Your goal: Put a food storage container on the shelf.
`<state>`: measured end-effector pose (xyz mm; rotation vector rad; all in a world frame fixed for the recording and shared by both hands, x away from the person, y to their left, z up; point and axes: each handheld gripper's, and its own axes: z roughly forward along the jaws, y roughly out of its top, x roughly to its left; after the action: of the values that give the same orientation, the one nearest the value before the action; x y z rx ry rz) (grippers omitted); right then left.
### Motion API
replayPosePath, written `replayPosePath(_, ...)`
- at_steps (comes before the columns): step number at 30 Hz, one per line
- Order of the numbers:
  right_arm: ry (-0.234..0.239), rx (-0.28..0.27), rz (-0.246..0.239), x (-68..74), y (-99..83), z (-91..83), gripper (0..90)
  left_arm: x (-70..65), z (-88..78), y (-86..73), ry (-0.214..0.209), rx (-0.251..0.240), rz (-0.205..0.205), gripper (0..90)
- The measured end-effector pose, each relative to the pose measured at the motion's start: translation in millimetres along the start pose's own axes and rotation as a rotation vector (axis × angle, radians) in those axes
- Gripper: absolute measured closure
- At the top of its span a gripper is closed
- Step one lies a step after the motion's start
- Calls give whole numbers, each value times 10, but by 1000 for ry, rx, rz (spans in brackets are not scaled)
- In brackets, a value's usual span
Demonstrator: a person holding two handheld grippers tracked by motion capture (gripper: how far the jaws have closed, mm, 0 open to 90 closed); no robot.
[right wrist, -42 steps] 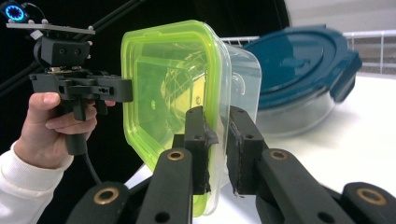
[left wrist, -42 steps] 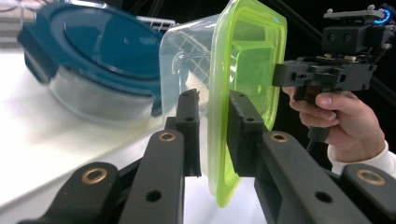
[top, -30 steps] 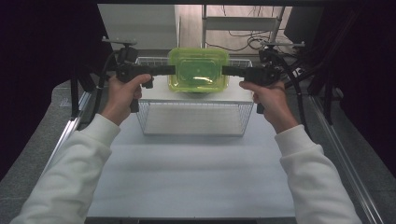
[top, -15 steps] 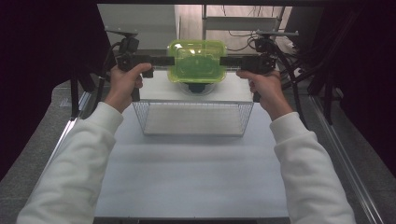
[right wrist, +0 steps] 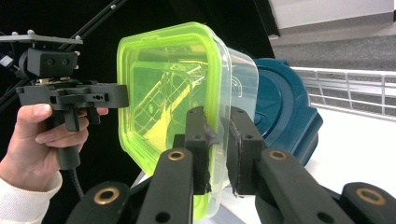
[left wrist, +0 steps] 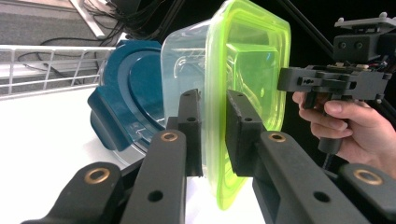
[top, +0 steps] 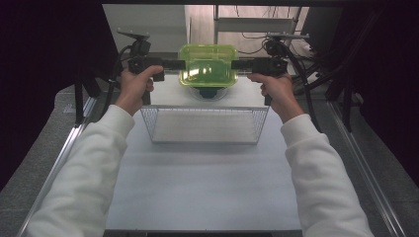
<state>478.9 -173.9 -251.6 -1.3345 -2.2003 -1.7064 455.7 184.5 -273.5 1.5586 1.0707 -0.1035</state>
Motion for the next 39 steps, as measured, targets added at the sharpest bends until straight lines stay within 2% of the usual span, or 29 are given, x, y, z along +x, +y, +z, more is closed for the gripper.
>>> replayPosePath(4,6,-6,18,-42,26,27,785,38,16,24,-4,-2,-17,778)
replayPosePath(8,8,-7,52,-84,63,67,774,93,43,57,-7,-9,-64,777)
replayPosePath(10,3,-4,73,-103,84,93,766,122,60,74,-8,-13,-75,777)
replayPosePath(17,9,-11,189,-233,107,188,738,256,142,121,-29,-24,-167,752)
replayPosePath(21,8,-18,234,-280,101,232,721,290,166,126,-26,-22,-198,736)
replayPosePath(27,0,-27,245,-279,82,258,696,297,188,116,-13,-21,-188,707)
replayPosePath(30,3,-38,256,-280,64,272,650,293,204,112,-9,-25,-178,681)
replayPosePath(33,-8,-54,237,-267,47,278,572,282,213,104,-10,-39,-165,641)
replayPosePath(36,-22,-88,234,-253,43,258,482,256,201,108,-6,-64,-145,530)
replayPosePath(39,-29,-117,201,-224,41,202,406,199,135,118,21,-99,-116,382)
